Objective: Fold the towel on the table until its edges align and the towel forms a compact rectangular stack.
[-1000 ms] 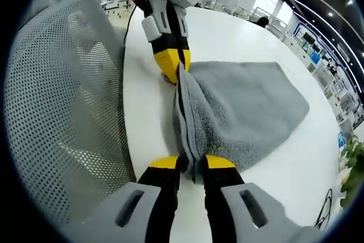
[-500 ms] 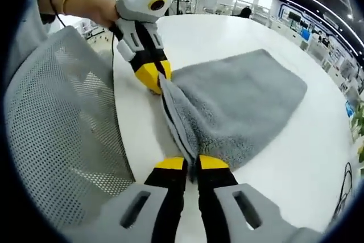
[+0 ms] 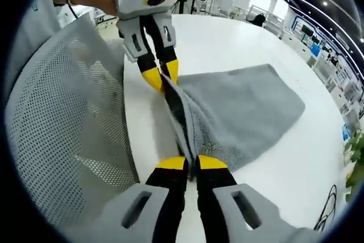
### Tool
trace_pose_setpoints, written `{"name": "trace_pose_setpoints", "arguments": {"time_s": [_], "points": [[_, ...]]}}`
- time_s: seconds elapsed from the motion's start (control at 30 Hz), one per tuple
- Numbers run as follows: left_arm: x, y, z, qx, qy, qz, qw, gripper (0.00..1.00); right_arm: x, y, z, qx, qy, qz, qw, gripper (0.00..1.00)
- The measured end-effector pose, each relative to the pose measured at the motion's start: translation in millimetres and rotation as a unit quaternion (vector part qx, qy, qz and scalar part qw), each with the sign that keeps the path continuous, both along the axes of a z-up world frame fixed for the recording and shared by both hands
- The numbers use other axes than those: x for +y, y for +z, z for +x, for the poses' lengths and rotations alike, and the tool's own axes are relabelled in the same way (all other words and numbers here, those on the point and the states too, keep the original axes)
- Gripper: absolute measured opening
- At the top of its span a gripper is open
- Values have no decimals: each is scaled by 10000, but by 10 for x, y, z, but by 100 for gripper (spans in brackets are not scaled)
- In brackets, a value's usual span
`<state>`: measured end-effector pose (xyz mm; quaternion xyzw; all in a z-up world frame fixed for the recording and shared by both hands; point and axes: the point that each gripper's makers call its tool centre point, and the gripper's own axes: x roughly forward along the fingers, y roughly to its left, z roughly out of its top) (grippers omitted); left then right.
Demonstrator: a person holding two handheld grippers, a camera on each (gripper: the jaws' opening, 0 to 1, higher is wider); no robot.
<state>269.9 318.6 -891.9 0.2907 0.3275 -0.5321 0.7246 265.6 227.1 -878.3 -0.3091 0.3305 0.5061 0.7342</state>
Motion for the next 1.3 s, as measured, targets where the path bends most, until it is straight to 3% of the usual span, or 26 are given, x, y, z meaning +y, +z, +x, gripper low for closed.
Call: {"name": "trace_pose_setpoints", "arguments": {"time_s": [0.37,0.6,0.7,1.03,1.3], "points": [[15,242,67,-246,11,1,9997,7,8,251,76,84,38,134,9999,4],[7,373,79,-428,-235,220,9986,7,6,357,83,58,228,26,9997,4],[9,444,57,-379,-347,334,9981,7,9,420,83,73,262,48,9996,4],[6,681,16,-508,-573,438,9961,7,-7,617,-15,122,439,42,9990,4],[11,851,-130,-542,-795,605,9935,7,14,775,-167,420,395,202,9981,4]]}}
